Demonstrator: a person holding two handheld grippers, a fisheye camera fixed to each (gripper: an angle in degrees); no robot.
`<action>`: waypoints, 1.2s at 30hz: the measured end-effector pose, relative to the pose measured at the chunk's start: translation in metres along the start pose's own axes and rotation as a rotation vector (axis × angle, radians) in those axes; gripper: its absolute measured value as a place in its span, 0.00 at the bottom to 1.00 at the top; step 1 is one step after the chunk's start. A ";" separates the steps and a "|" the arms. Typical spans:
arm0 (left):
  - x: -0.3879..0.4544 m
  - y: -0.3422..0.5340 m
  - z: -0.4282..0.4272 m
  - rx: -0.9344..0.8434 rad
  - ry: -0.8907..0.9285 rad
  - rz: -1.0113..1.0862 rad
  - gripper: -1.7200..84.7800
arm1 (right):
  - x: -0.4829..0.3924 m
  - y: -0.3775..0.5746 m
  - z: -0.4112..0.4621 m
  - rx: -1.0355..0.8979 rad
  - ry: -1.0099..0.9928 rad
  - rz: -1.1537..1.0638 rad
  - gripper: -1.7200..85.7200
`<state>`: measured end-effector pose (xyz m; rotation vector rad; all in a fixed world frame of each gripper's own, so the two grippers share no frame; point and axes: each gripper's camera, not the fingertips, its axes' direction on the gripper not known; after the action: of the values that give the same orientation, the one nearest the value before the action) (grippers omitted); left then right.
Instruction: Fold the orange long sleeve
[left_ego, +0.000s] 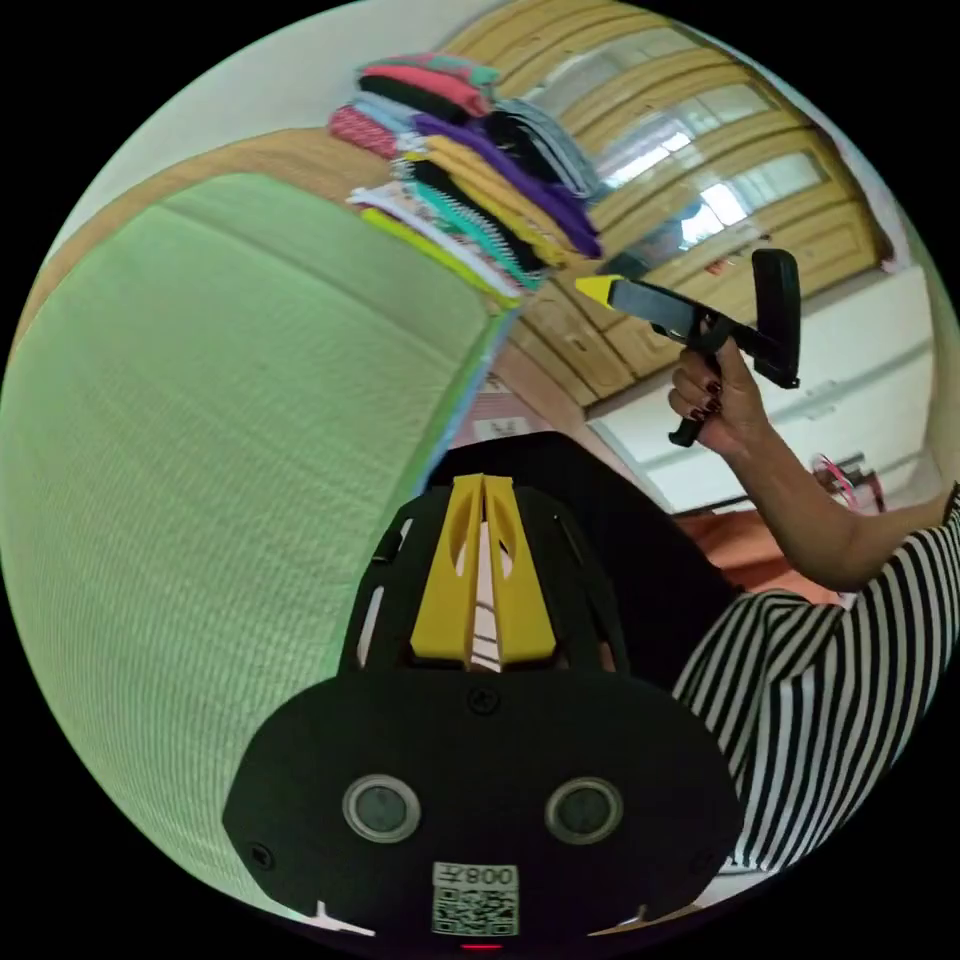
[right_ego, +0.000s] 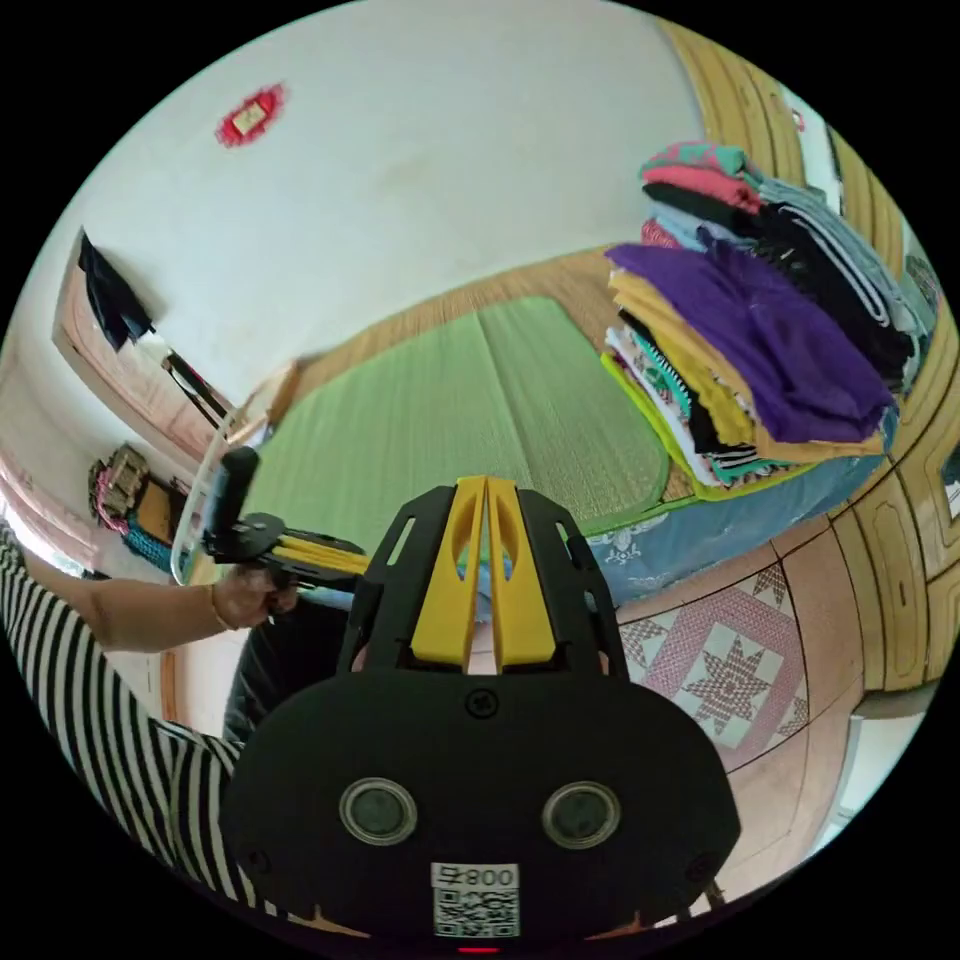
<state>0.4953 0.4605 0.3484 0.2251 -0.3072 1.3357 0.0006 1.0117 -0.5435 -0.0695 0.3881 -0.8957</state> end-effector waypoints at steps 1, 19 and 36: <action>0.025 -0.005 0.001 -0.014 0.062 0.072 0.02 | 0.002 0.024 -0.039 0.064 -0.011 -0.005 0.02; 0.501 -0.051 -0.027 -0.201 0.509 0.970 0.14 | 0.055 0.370 -0.420 0.538 0.116 -0.223 0.10; 0.775 -0.005 -0.022 -0.161 0.189 1.259 0.16 | 0.164 0.656 -0.658 0.943 0.504 -0.176 0.10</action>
<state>0.6591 1.1765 0.5954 -0.3009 -0.4108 2.5352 0.3474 1.3636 -1.3474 1.0169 0.3927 -1.1946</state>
